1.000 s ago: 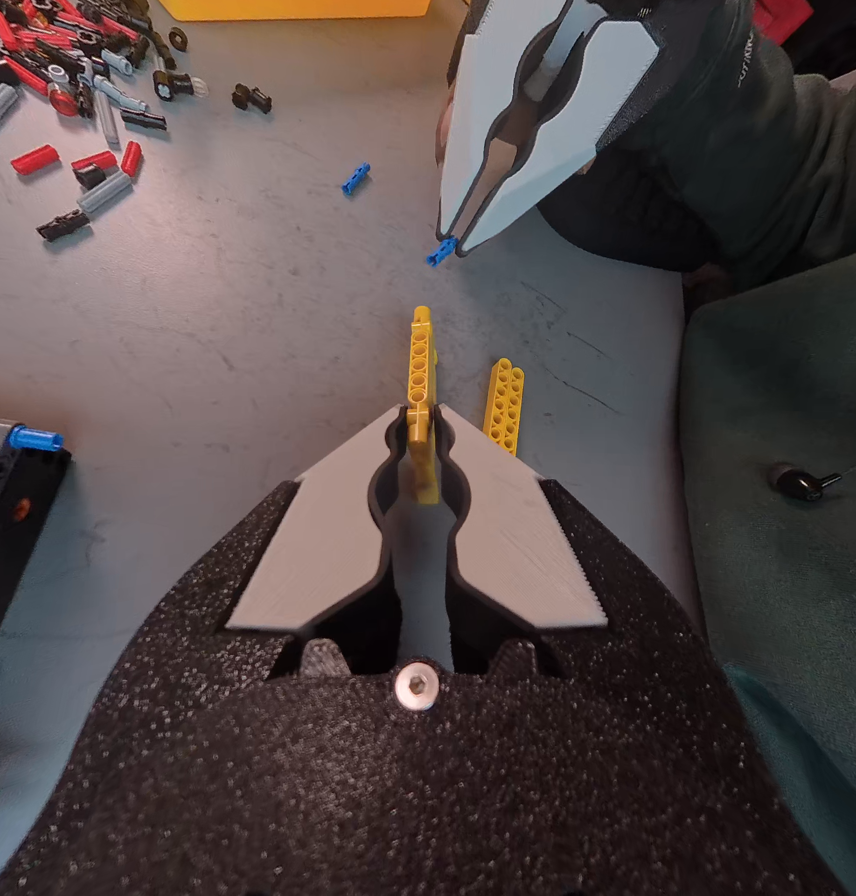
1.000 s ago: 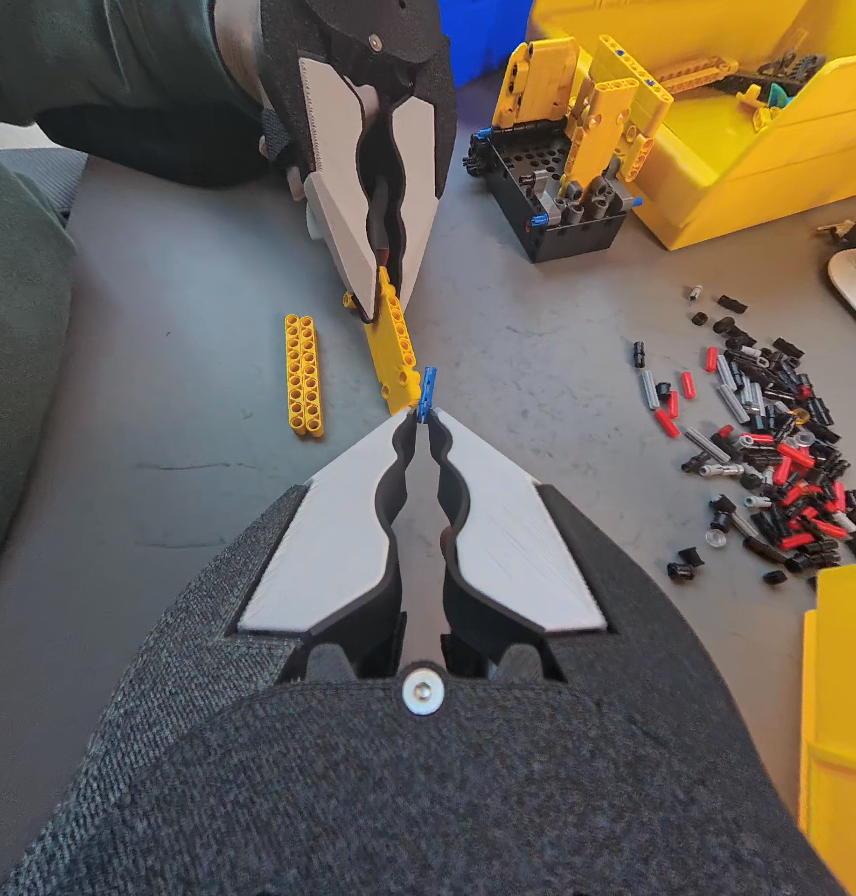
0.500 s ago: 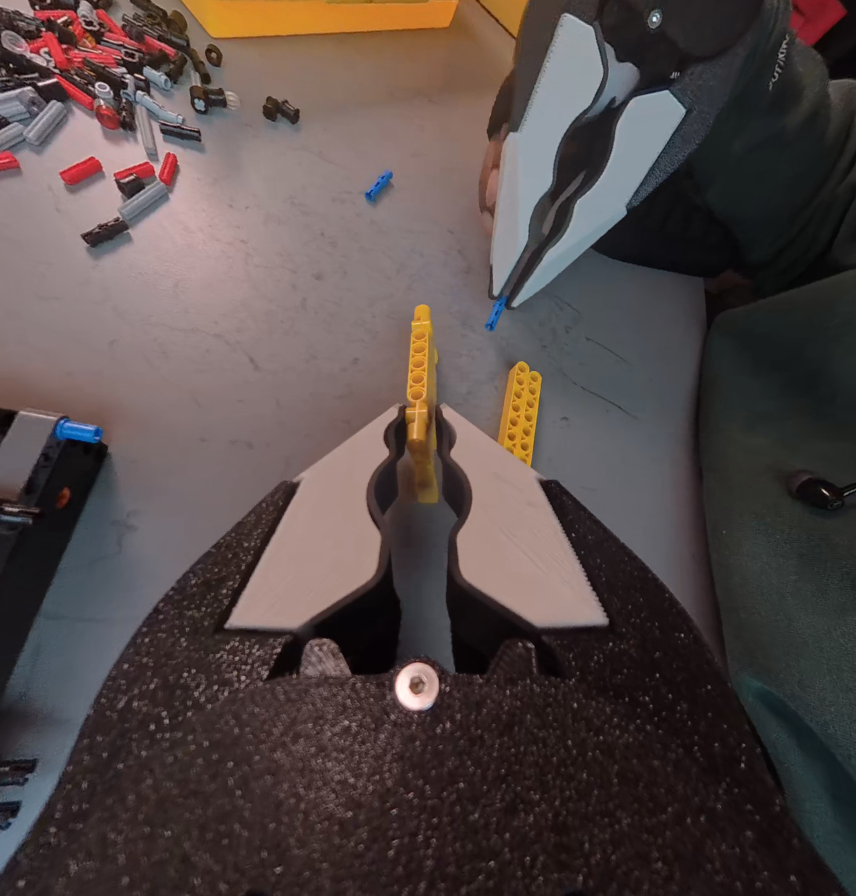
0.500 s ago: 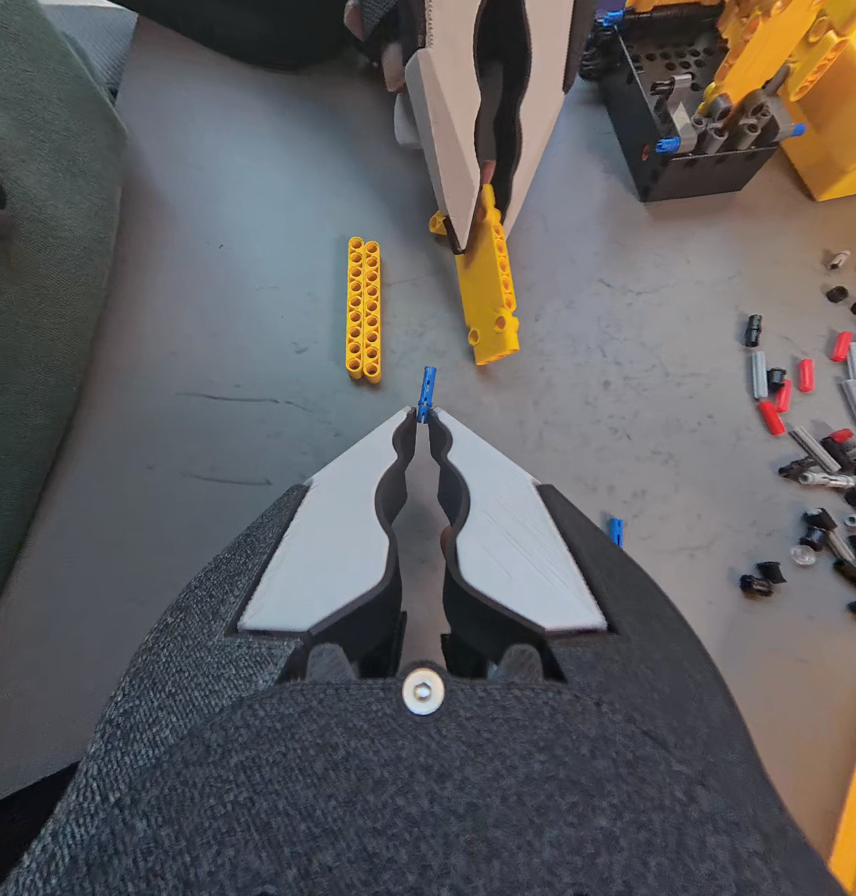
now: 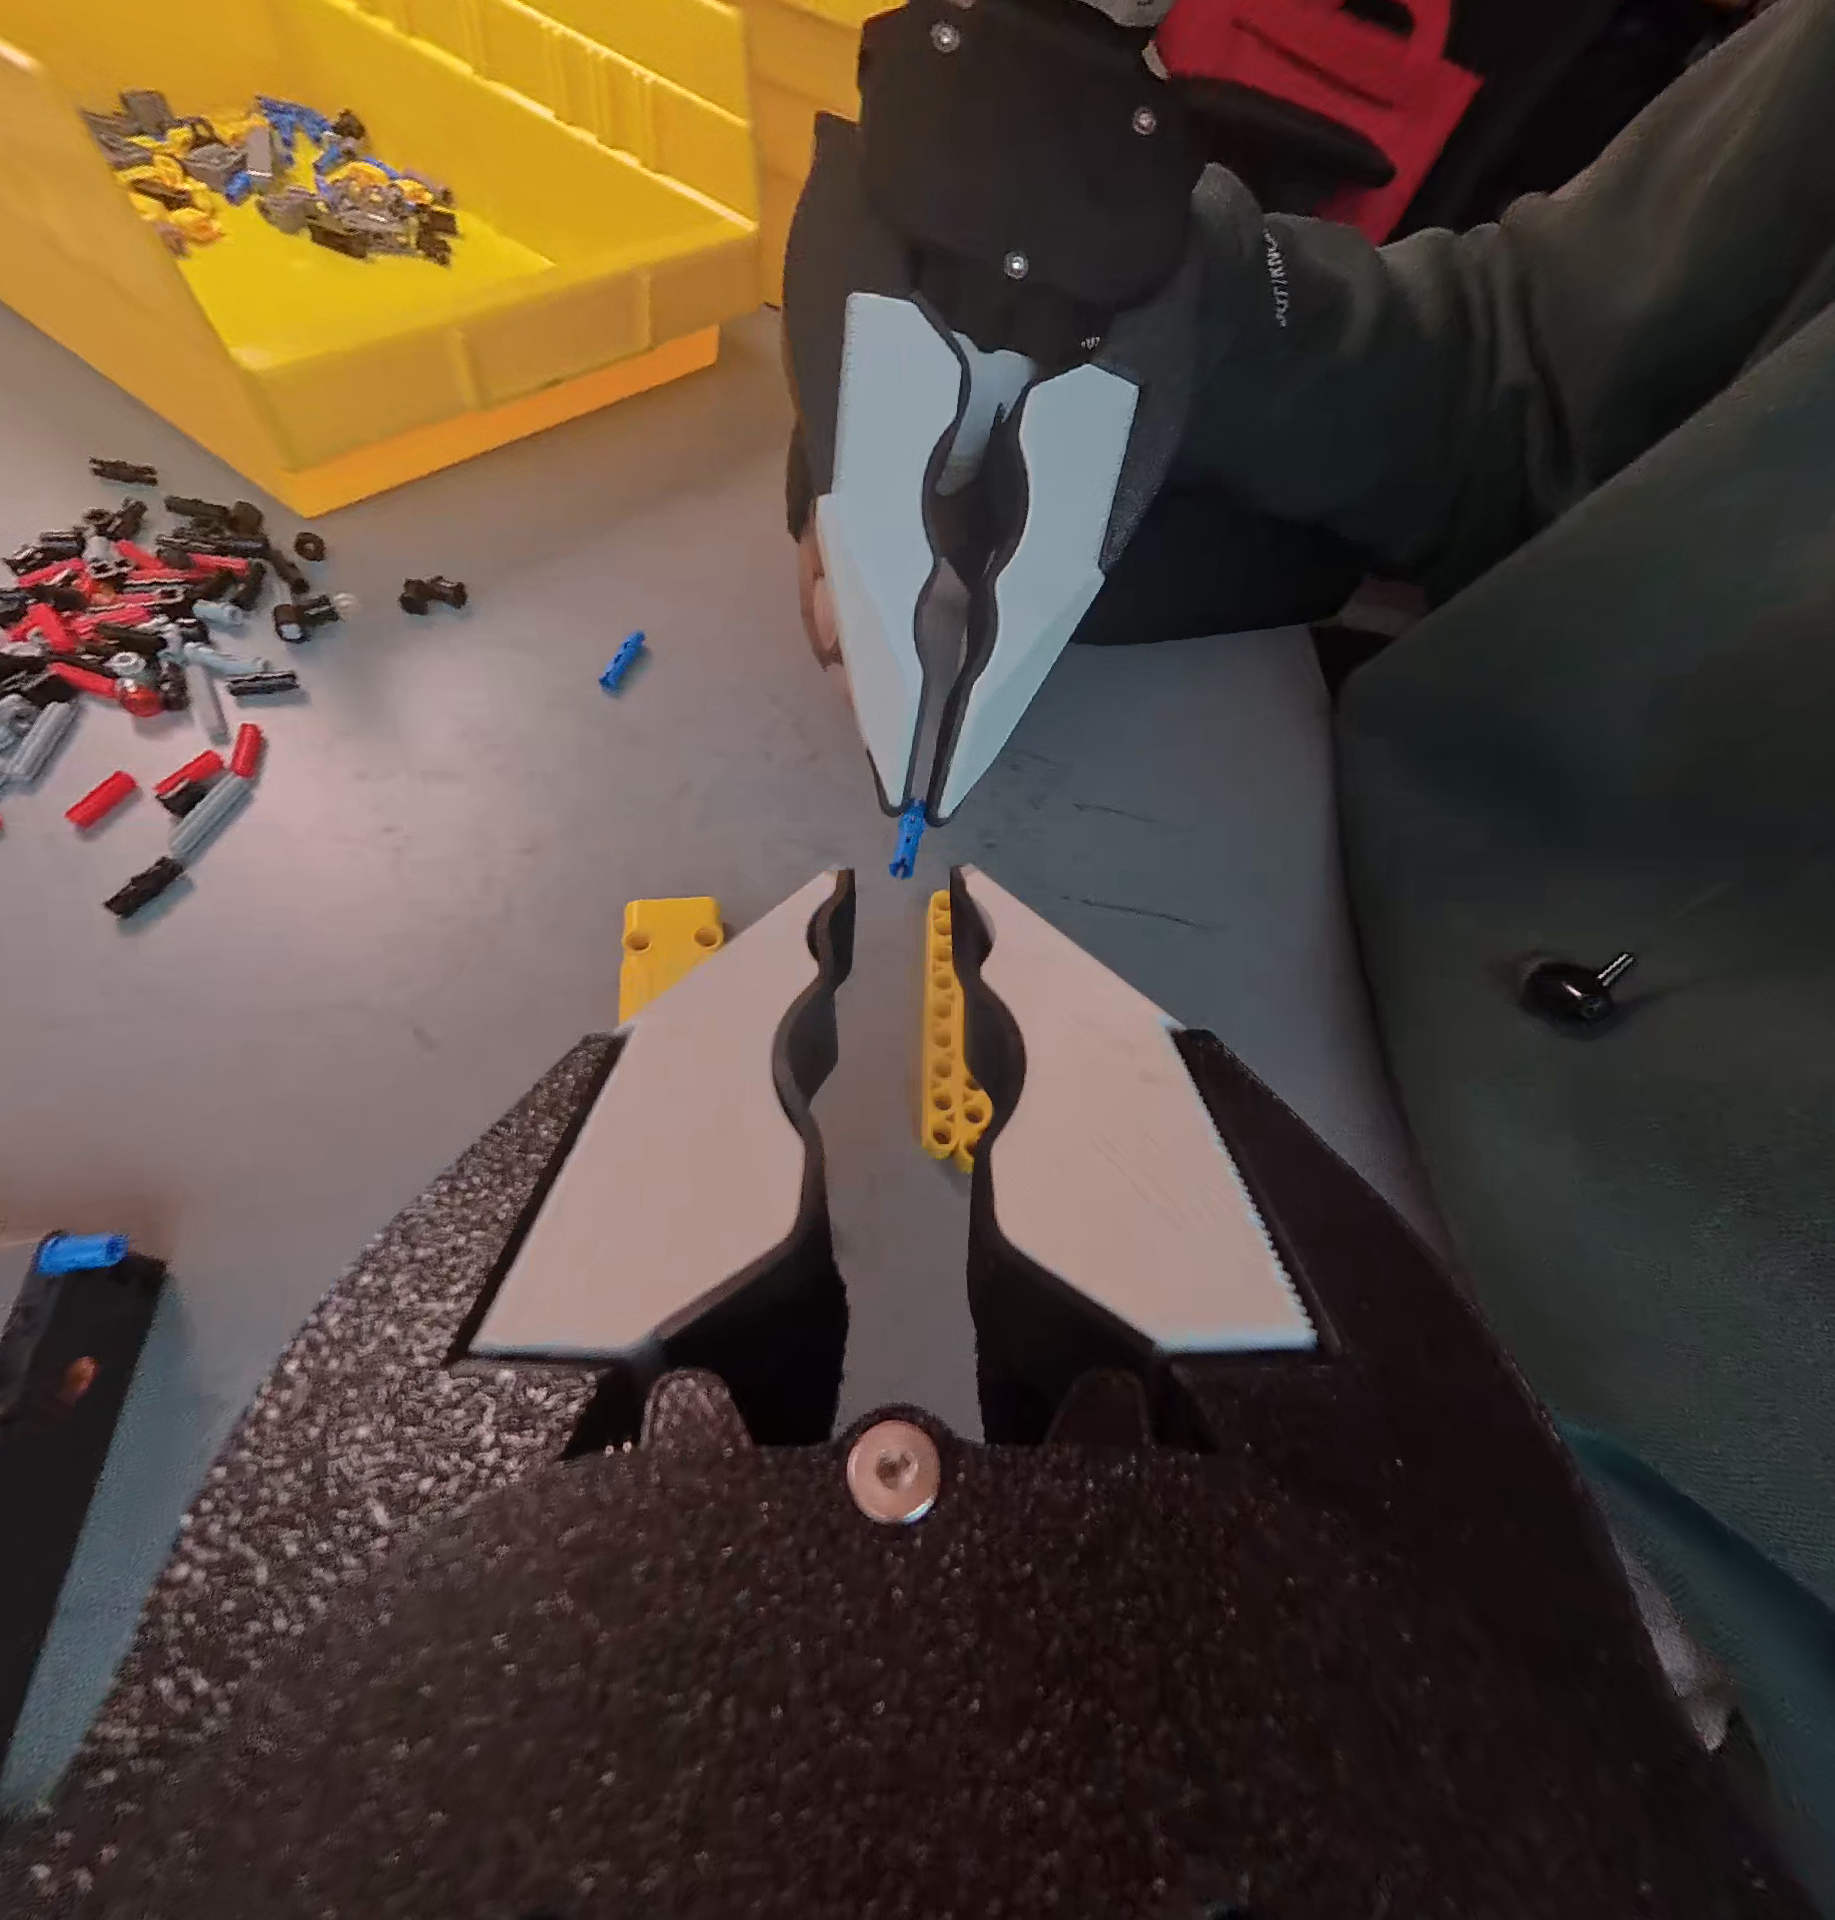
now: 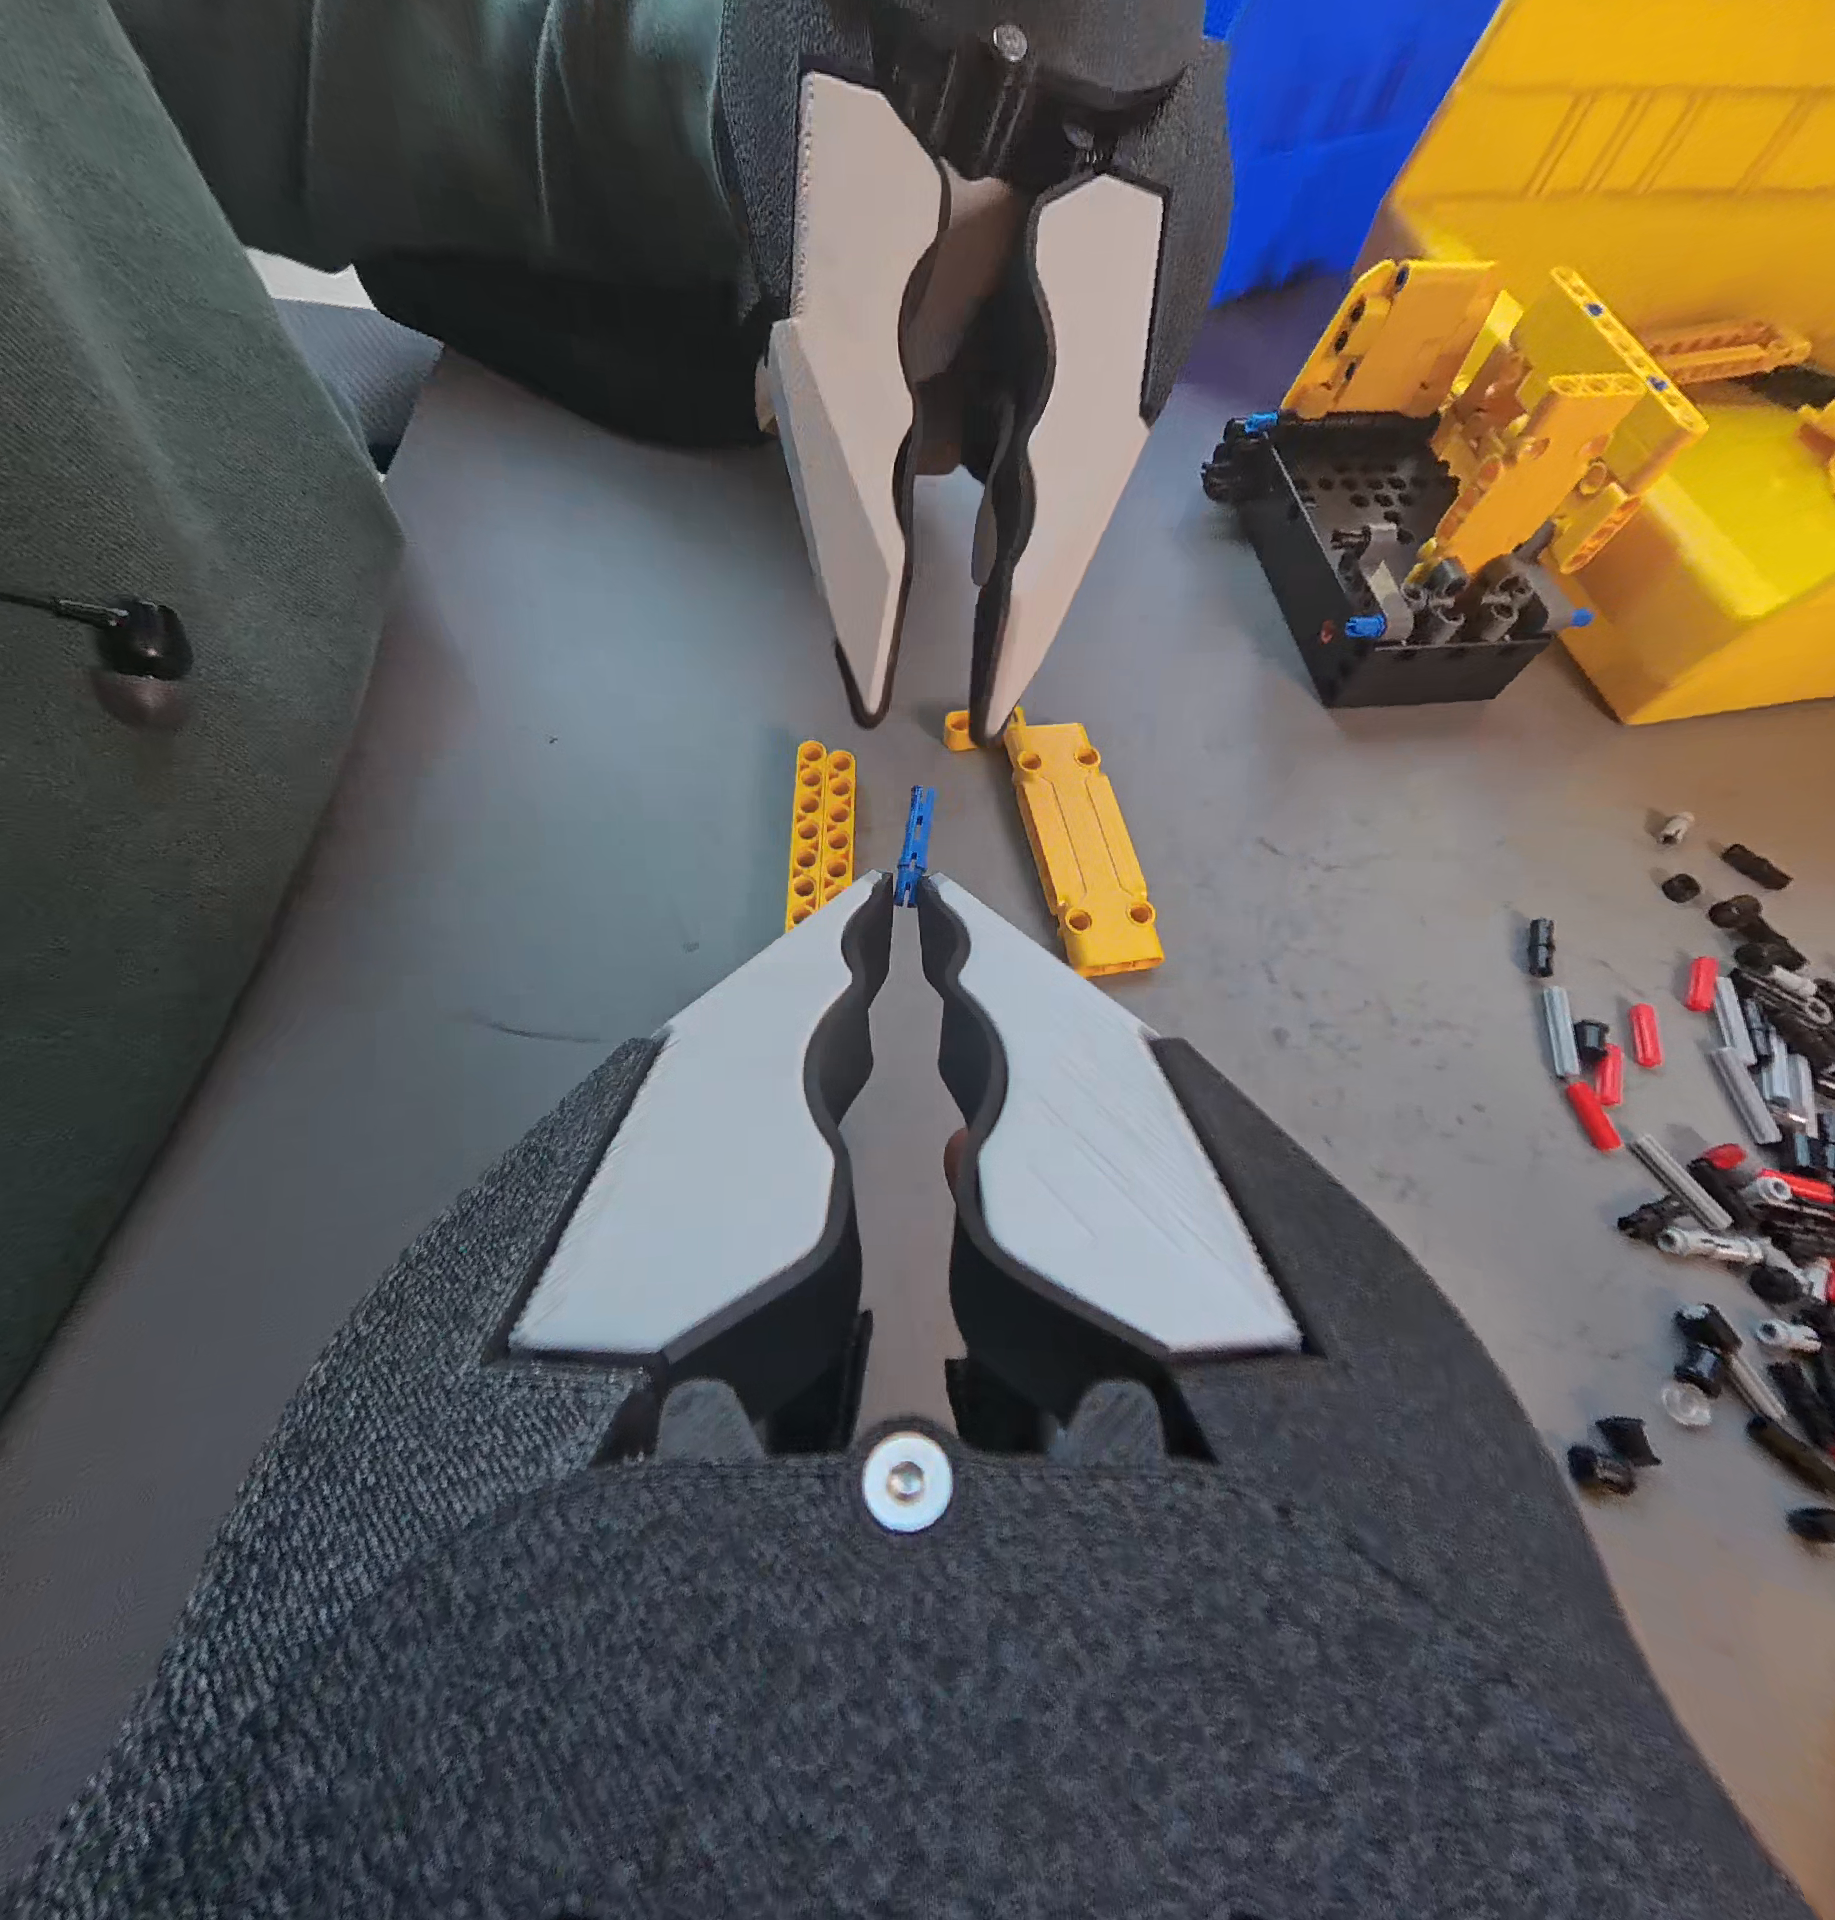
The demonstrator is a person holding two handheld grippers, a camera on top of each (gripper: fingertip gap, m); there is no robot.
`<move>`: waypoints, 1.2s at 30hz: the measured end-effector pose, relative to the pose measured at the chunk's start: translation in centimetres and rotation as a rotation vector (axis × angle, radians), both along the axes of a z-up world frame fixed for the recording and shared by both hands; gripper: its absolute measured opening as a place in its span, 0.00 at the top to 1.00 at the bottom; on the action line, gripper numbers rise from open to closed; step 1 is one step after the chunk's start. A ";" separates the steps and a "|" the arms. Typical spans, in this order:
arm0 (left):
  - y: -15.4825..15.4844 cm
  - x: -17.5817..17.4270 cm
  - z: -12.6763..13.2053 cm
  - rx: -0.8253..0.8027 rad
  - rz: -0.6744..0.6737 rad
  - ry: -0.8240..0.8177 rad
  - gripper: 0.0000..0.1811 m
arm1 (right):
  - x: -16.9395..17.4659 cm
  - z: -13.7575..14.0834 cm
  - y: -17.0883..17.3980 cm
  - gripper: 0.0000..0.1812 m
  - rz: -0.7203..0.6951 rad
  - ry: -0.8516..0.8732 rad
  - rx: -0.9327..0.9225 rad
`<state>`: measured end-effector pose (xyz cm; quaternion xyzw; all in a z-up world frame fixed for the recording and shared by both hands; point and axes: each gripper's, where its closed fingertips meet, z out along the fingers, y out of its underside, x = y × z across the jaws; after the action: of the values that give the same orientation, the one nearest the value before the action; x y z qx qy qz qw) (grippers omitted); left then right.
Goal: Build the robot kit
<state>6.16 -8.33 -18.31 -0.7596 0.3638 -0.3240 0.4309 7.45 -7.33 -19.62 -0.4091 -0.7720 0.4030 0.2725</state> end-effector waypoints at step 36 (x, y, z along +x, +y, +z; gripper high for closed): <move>-0.4 1.5 0.9 -0.020 -0.029 -0.102 1.00 | -0.5 0.9 -1.0 0.98 0.013 0.047 -0.023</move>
<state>7.61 -8.75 -17.40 -0.7412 0.3489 -0.3721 0.4364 6.97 -8.37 -18.68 -0.3976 -0.7633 0.4232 0.2833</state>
